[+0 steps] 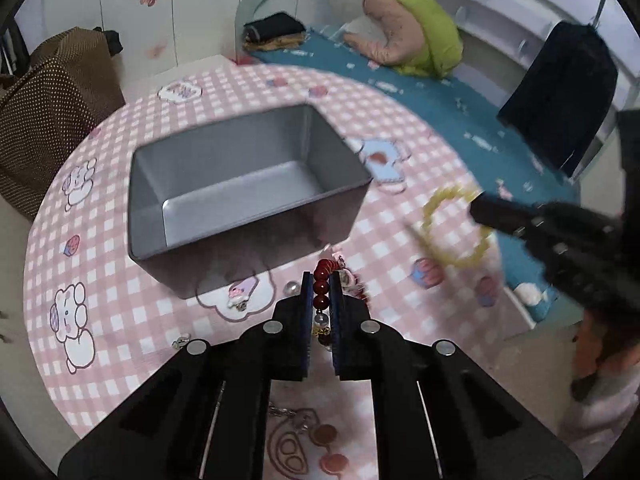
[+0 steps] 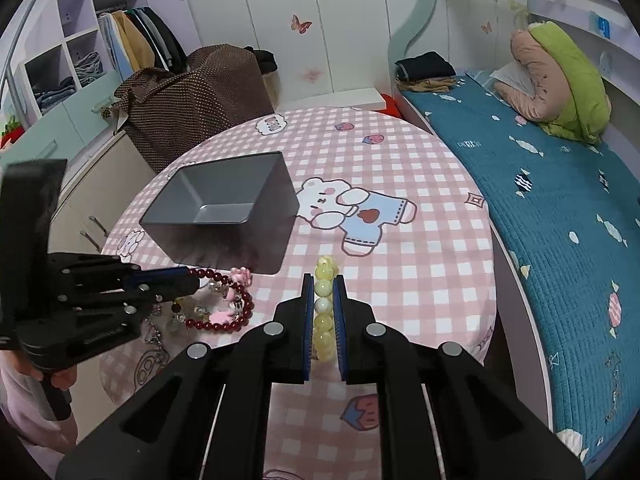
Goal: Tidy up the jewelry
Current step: 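Grasp the red bead bracelet with the left gripper while the right gripper carries the yellow bracelet, then lower both bracelets into the grey tin box and open both grippers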
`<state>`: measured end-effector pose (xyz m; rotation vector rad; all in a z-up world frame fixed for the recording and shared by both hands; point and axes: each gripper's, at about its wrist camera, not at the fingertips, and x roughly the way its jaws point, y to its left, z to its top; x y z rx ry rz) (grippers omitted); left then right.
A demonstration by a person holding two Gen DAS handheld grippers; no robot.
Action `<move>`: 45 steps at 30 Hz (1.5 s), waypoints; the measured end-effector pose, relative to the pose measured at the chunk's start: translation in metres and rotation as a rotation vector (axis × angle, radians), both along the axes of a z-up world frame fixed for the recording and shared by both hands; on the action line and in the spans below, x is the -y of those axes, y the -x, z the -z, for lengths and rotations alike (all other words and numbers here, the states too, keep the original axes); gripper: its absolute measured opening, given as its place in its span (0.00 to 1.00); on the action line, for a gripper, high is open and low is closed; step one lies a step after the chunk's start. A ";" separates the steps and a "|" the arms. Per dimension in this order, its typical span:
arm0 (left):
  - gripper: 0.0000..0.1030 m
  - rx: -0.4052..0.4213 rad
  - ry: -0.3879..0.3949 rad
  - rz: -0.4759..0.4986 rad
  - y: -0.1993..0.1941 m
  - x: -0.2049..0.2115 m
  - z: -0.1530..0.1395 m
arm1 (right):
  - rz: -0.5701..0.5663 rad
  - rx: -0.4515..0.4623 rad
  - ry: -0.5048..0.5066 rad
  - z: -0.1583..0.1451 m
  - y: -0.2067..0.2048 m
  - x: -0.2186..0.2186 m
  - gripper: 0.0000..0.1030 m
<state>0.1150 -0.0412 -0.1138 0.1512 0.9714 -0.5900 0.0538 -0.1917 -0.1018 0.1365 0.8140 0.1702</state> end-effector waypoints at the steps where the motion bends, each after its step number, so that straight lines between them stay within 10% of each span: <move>1: 0.07 0.008 0.019 0.002 0.001 -0.001 -0.006 | -0.001 0.002 0.002 -0.001 0.000 -0.001 0.09; 32: 0.07 0.209 0.145 -0.190 0.002 -0.056 -0.088 | -0.136 0.204 0.034 -0.075 -0.017 -0.053 0.09; 45: 0.07 0.142 0.140 -0.224 -0.046 -0.053 -0.065 | -0.156 0.104 0.024 -0.050 -0.071 -0.070 0.09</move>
